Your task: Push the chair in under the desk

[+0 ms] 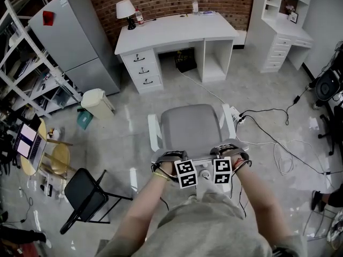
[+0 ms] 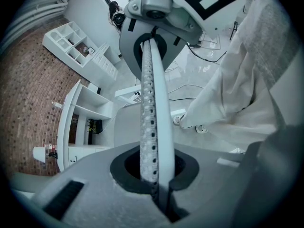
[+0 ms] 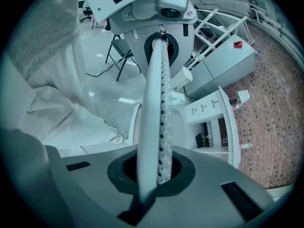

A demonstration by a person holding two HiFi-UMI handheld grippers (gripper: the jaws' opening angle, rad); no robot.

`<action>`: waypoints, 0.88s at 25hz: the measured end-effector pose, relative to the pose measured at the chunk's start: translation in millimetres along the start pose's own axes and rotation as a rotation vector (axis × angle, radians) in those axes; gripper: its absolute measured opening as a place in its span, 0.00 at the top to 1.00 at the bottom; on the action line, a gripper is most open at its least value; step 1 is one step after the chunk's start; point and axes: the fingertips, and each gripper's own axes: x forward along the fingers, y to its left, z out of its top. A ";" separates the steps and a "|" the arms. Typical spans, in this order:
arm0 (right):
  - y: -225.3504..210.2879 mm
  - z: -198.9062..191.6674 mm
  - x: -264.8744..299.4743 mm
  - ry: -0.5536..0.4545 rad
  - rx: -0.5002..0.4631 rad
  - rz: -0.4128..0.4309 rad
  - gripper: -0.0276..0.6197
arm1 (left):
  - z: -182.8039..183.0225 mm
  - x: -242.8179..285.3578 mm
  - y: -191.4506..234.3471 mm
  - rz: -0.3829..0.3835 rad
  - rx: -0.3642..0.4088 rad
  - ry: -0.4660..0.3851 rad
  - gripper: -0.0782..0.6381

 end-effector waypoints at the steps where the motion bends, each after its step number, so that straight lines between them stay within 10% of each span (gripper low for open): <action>1: -1.5 -0.9 1.1 -0.001 -0.001 -0.002 0.94 | 0.4 1.3 1.6 0.001 0.000 0.000 0.86; 22: -51.9 -13.6 24.4 -0.008 -0.026 -0.028 0.94 | -3.8 20.7 54.9 -0.002 -0.007 0.017 0.86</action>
